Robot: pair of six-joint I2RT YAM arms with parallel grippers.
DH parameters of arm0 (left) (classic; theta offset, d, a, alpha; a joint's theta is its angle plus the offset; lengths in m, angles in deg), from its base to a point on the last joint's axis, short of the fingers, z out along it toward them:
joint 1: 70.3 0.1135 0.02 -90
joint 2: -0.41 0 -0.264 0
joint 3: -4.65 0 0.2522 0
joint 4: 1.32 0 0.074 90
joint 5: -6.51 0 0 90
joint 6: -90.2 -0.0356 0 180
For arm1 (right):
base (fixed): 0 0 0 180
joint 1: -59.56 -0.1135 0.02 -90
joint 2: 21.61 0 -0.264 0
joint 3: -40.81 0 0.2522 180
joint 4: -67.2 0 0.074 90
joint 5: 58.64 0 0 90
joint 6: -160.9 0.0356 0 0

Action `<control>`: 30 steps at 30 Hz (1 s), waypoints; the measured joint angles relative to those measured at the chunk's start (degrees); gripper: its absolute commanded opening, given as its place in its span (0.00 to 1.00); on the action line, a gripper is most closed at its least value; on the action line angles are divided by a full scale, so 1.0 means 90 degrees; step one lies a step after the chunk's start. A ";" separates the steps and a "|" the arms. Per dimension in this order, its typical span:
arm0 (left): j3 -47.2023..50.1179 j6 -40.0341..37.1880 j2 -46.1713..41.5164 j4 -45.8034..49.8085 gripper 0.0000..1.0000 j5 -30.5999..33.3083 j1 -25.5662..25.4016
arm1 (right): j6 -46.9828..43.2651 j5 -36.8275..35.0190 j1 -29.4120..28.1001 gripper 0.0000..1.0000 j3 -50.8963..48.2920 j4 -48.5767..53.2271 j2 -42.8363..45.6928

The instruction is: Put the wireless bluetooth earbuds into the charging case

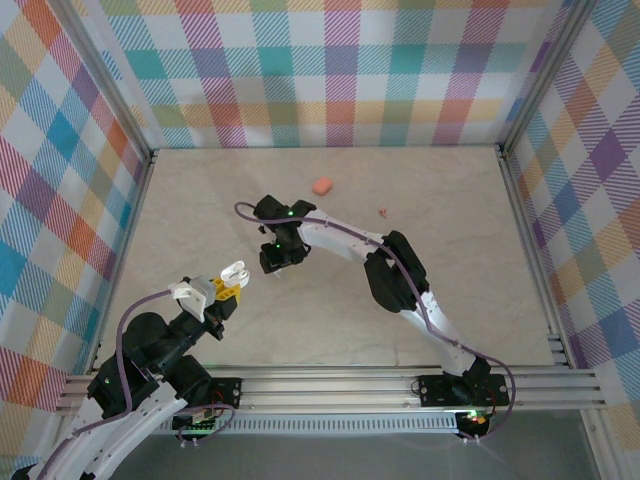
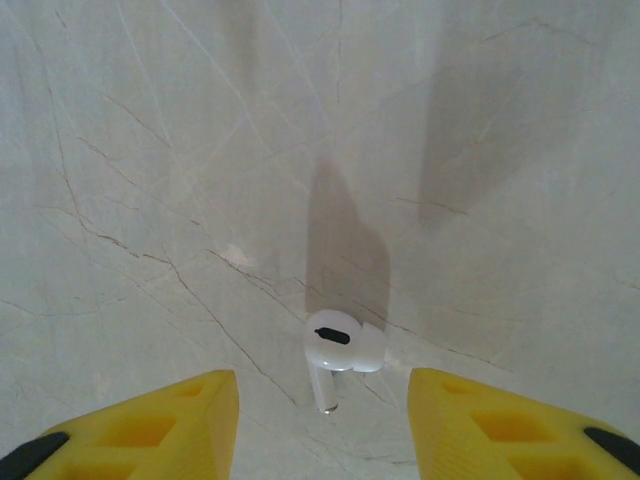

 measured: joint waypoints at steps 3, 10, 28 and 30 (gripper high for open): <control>0.0000 0.0002 -0.0007 0.0000 0.00 -0.0036 0.0000 | 0.0017 -0.0005 -0.0022 0.47 0.0056 -0.0002 -0.0104; 0.0000 0.0005 -0.0007 0.0000 0.00 -0.0046 0.0000 | 0.0041 -0.0044 -0.0027 0.44 0.0202 0.0058 -0.0270; 0.0000 0.0092 -0.0095 0.0002 0.00 -0.0158 0.0000 | 0.0129 -0.0165 -0.0080 0.36 0.0576 0.0257 -0.0522; 0.0000 0.0100 -0.0121 0.0002 0.00 -0.0160 0.0000 | 0.0129 -0.0168 -0.0080 0.35 0.0605 0.0284 -0.0542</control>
